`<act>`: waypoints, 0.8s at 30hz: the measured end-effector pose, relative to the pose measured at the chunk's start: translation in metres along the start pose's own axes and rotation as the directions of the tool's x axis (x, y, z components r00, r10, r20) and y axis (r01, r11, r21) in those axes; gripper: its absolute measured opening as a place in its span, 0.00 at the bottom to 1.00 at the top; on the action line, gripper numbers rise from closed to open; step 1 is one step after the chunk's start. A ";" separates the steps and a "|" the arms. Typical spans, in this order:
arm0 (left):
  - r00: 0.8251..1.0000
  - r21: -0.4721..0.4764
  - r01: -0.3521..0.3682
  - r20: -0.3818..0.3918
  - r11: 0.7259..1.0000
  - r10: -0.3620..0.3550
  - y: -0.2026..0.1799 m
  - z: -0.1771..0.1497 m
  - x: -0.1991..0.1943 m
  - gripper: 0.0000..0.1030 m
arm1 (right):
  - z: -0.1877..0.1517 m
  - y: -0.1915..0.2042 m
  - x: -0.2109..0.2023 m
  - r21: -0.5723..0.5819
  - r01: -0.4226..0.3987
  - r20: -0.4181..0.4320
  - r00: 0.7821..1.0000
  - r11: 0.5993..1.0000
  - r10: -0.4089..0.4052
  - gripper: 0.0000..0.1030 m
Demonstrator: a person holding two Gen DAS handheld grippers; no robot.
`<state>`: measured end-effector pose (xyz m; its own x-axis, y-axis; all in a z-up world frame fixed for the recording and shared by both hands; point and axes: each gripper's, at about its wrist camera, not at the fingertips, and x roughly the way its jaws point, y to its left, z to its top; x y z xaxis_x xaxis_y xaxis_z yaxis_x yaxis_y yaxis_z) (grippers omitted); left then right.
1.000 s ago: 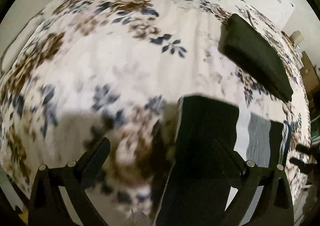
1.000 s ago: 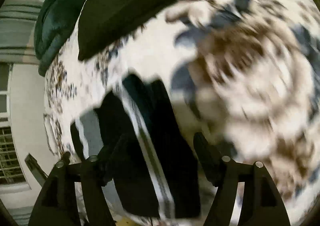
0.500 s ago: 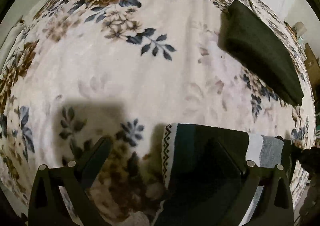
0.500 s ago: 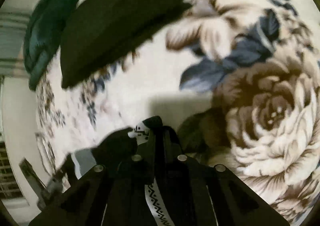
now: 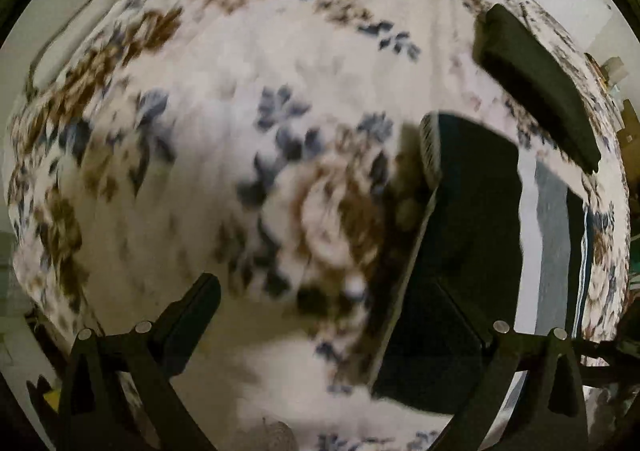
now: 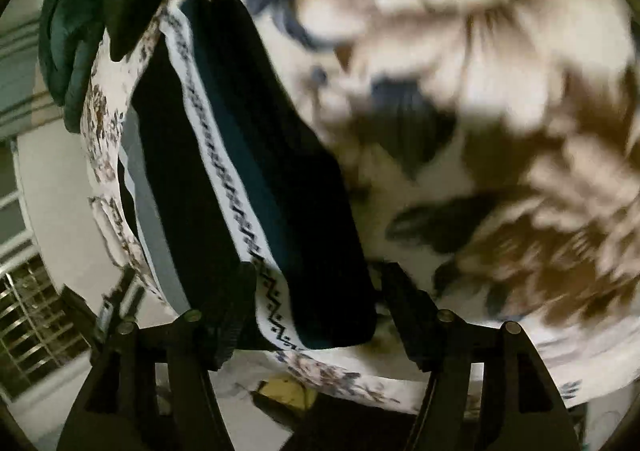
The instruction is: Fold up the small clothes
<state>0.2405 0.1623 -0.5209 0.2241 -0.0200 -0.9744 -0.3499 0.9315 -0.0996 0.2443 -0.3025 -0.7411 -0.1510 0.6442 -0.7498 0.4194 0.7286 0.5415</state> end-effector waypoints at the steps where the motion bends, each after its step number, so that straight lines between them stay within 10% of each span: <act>1: 1.000 -0.016 0.008 -0.014 1.000 -0.009 0.002 -0.005 0.003 1.00 | -0.002 0.001 0.004 -0.003 0.006 -0.006 1.000 1.000 -0.006 0.54; 3: 0.999 -0.035 0.028 -0.042 0.999 -0.030 0.003 -0.009 0.011 1.00 | -0.006 0.006 0.010 -0.019 0.013 0.003 1.000 1.000 -0.012 0.20; 8: 0.996 -0.044 0.076 -0.048 0.996 -0.078 -0.004 -0.010 0.017 1.00 | -0.010 0.001 -0.034 -0.019 0.100 0.175 0.980 0.995 -0.096 0.13; 11: 0.990 -0.052 0.132 -0.046 0.990 -0.135 -0.010 -0.006 0.022 1.00 | 0.000 -0.005 -0.017 -0.054 0.119 0.062 0.991 0.991 -0.115 0.14; 17: 0.928 -0.088 0.350 -0.099 0.933 -0.358 -0.016 0.003 0.051 1.00 | 0.023 -0.003 -0.044 -0.134 0.024 0.080 0.997 0.991 -0.013 0.71; 24: 0.818 -0.122 0.548 -0.127 0.827 -0.561 -0.032 0.018 0.093 1.00 | 0.074 -0.006 0.010 -0.151 -0.244 -0.118 0.967 0.958 0.228 0.76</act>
<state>0.2896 0.1369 -0.6050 0.2641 -0.5849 -0.7669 -0.2781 0.7152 -0.6412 0.3066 -0.3180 -0.7801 -0.1562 0.8159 -0.5566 0.3031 0.5760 0.7592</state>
